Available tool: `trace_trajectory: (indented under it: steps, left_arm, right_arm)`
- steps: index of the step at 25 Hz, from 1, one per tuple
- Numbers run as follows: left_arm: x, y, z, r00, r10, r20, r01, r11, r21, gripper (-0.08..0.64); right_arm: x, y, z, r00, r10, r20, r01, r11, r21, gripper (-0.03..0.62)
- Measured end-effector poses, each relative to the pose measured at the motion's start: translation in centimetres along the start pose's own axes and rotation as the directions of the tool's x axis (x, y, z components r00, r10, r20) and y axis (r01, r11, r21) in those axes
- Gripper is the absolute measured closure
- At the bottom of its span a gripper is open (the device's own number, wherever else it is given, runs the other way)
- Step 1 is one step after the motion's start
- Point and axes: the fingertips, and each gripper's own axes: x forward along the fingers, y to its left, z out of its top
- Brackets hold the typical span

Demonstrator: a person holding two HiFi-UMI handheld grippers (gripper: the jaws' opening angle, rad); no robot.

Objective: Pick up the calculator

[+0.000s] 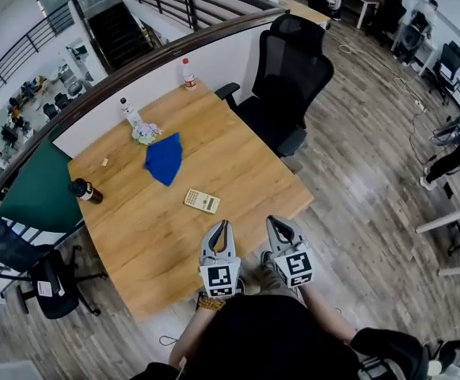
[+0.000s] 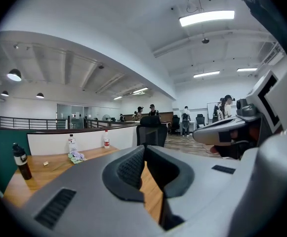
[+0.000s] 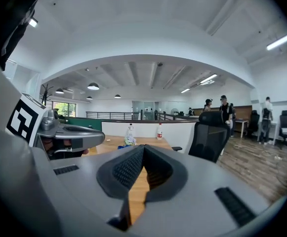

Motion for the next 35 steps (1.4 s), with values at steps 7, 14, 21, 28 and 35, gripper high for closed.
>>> trace_trajectory:
  steps: [7, 14, 21, 28, 35]
  left_arm:
    - [4.0, 0.0, -0.3, 0.991, 0.133, -0.034, -0.134, 0.991, -0.017, 0.526]
    - [5.6, 0.5, -1.8, 0.961, 0.260, -0.092, -0.265, 0.963, -0.043, 0.526]
    - [4.7, 0.3, -3.3, 0.926, 0.351, -0.142, -0.364, 0.928, -0.081, 0.526]
    - [4.4, 2.9, -4.5, 0.912, 0.375, -0.166, -0.392, 0.916, -0.084, 0.526]
    - [4.5, 6.1, -3.9, 0.921, 0.368, -0.132, -0.380, 0.921, -0.086, 0.526]
  right_arm:
    - [4.2, -3.1, 0.6, 0.988, 0.153, -0.014, -0.153, 0.988, -0.022, 0.586]
    - [7.2, -5.9, -0.1, 0.956, 0.293, -0.021, -0.293, 0.955, -0.040, 0.586]
    - [8.8, -8.8, -1.4, 0.941, 0.327, -0.082, -0.331, 0.943, -0.034, 0.586]
    - [9.9, -8.3, -1.0, 0.941, 0.321, -0.106, -0.327, 0.944, -0.042, 0.586]
    - [11.9, -6.0, 0.0, 0.940, 0.325, -0.103, -0.333, 0.940, -0.072, 0.586]
